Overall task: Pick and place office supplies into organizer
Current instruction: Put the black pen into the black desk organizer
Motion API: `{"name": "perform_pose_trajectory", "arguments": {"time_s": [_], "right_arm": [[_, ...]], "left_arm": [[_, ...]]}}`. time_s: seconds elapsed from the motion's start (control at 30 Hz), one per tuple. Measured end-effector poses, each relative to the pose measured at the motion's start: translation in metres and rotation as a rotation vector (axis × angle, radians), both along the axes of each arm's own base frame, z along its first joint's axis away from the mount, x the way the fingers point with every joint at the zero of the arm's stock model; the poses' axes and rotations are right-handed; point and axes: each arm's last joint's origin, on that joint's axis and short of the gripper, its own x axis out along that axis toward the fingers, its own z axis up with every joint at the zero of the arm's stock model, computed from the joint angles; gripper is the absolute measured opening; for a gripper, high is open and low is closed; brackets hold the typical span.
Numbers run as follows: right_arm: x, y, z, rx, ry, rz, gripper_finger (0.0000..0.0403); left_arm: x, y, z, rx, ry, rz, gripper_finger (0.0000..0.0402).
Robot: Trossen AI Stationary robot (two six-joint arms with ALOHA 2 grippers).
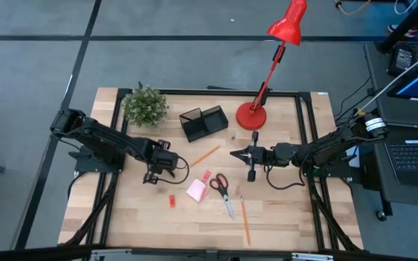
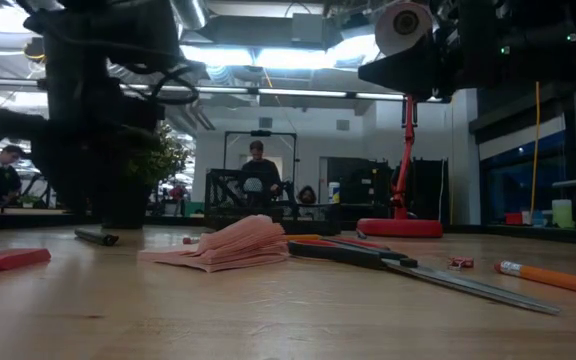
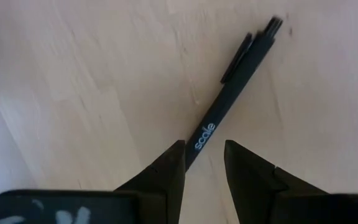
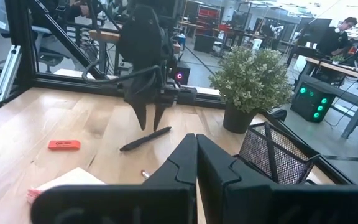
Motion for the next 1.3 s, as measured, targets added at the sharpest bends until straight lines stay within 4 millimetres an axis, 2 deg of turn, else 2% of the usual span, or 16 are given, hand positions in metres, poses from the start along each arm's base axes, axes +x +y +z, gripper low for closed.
{"name": "perform_pose_trajectory", "arguments": {"time_s": [0.3, 0.5, 0.73, 1.1, 1.3], "right_arm": [[0.001, -0.005, -0.001, 0.018, 0.003, -0.023, 0.0008], [0.001, -0.006, -0.001, 0.017, 0.006, -0.026, 0.0008], [0.001, -0.006, -0.001, 0.017, 0.008, -0.026, 0.0008], [0.001, -0.006, -0.001, 0.016, 0.008, -0.026, 0.0008], [0.001, -0.006, -0.001, 0.016, 0.008, -0.026, 0.0008]], "left_arm": [[0.003, 0.007, -0.013, -0.017, 0.054, -0.015, 0.0102], [0.007, 0.010, -0.024, -0.018, 0.110, -0.087, 0.0102], [0.007, 0.010, -0.027, -0.019, 0.123, -0.125, 0.0101], [0.008, 0.009, -0.027, -0.061, 0.122, -0.119, 0.0025], [0.007, 0.010, -0.026, -0.057, 0.108, -0.094, 0.0021]]}}
